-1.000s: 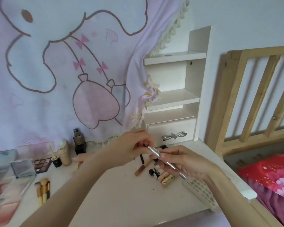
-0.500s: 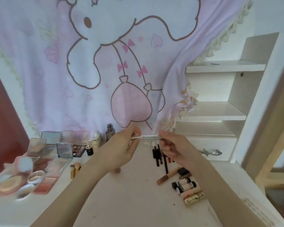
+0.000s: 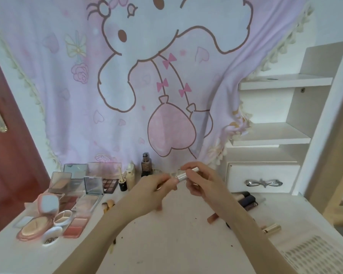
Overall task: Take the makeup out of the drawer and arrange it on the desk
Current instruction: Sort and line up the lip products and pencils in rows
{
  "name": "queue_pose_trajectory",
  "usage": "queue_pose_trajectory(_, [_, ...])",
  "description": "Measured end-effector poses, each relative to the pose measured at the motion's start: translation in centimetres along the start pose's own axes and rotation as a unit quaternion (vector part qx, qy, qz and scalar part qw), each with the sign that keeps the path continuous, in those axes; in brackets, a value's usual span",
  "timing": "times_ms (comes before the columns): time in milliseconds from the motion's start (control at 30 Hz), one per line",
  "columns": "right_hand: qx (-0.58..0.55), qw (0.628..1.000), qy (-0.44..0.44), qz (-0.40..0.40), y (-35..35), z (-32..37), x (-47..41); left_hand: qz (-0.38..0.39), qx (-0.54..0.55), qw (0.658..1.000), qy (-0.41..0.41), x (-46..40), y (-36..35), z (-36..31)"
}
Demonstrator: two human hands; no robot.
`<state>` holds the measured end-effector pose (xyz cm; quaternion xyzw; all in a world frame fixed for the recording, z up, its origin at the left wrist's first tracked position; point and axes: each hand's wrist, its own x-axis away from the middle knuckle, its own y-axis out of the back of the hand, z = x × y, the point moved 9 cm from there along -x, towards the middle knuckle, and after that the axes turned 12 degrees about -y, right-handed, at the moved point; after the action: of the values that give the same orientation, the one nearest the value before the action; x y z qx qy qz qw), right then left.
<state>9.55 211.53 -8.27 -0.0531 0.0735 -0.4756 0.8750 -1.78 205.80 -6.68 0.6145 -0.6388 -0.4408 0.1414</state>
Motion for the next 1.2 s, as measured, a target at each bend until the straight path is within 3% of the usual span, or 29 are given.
queue_pose_trajectory(100, [-0.007, 0.999, -0.035, -0.037, 0.1, -1.0, 0.2, -0.011, -0.018, 1.0, -0.021, 0.5, 0.6, -0.4])
queue_pose_trajectory(267, [0.032, 0.991, -0.1, -0.08, -0.2, -2.3, 1.2, 0.007, -0.143, 0.989, -0.046, 1.5, 0.2, -0.6])
queue_pose_trajectory(467, [-0.063, 0.993, -0.091, -0.048, -1.4, -1.2, 1.1, 0.005, -0.129, 0.991, -0.038, 1.9, 0.1, 0.5])
queue_pose_trajectory(600, [0.03, 0.988, -0.121, -0.086, -1.3, -1.7, 1.3, -0.014, -0.15, 0.986, -0.066, 1.8, 0.5, 0.8])
queue_pose_trajectory(667, [0.026, 0.989, -0.114, -0.088, -1.3, -1.7, 1.3, -0.009, -0.159, 0.984, -0.084, 1.8, 0.3, 0.6])
queue_pose_trajectory(767, [-0.016, 0.991, -0.104, -0.084, -1.0, -1.4, 1.0, -0.008, -0.092, 0.993, -0.07, 1.9, -0.2, 1.0])
queue_pose_trajectory(867, [0.012, 0.991, -0.11, -0.078, -0.8, -1.2, 0.9, -0.012, -0.034, 0.998, -0.049, 2.1, -0.8, 1.6])
queue_pose_trajectory(967, [0.04, 0.988, -0.112, -0.093, -0.3, -1.7, 1.0, -0.013, -0.035, 0.998, -0.049, 1.9, -1.1, 1.6])
queue_pose_trajectory(1067, [0.001, 0.988, -0.105, -0.112, 1.3, -1.7, 1.0, -0.009, -0.049, 0.998, -0.046, 1.4, -1.3, 1.9])
queue_pose_trajectory(1200, [-0.005, 0.986, -0.095, -0.138, 4.7, -0.9, 1.6, -0.03, 0.002, 0.999, -0.031, 0.8, -2.1, 2.8])
